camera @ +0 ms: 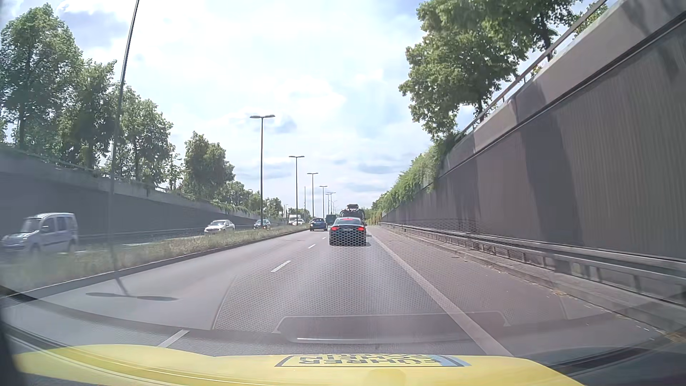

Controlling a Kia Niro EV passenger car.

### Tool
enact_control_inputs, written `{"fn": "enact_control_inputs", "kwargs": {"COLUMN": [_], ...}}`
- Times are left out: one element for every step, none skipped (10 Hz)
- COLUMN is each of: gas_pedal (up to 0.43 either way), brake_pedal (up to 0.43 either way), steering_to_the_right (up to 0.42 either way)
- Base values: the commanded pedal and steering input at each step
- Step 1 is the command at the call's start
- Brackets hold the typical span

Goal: Follow the waypoints while adhering to traffic rules and regulations

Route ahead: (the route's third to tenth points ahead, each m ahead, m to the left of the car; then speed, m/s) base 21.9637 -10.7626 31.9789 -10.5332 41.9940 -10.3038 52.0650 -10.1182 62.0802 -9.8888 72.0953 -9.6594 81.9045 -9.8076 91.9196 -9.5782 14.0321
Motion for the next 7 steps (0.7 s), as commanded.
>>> {"fn": "enact_control_inputs", "kwargs": {"gas_pedal": [0.087, 0.087, 0.087, 0.087, 0.087, 0.087, 0.087], "brake_pedal": [0.000, 0.000, 0.000, 0.000, 0.000, 0.000, 0.000], "steering_to_the_right": [-0.003, -0.002, -0.002, -0.002, -0.002, -0.002, -0.002]}}
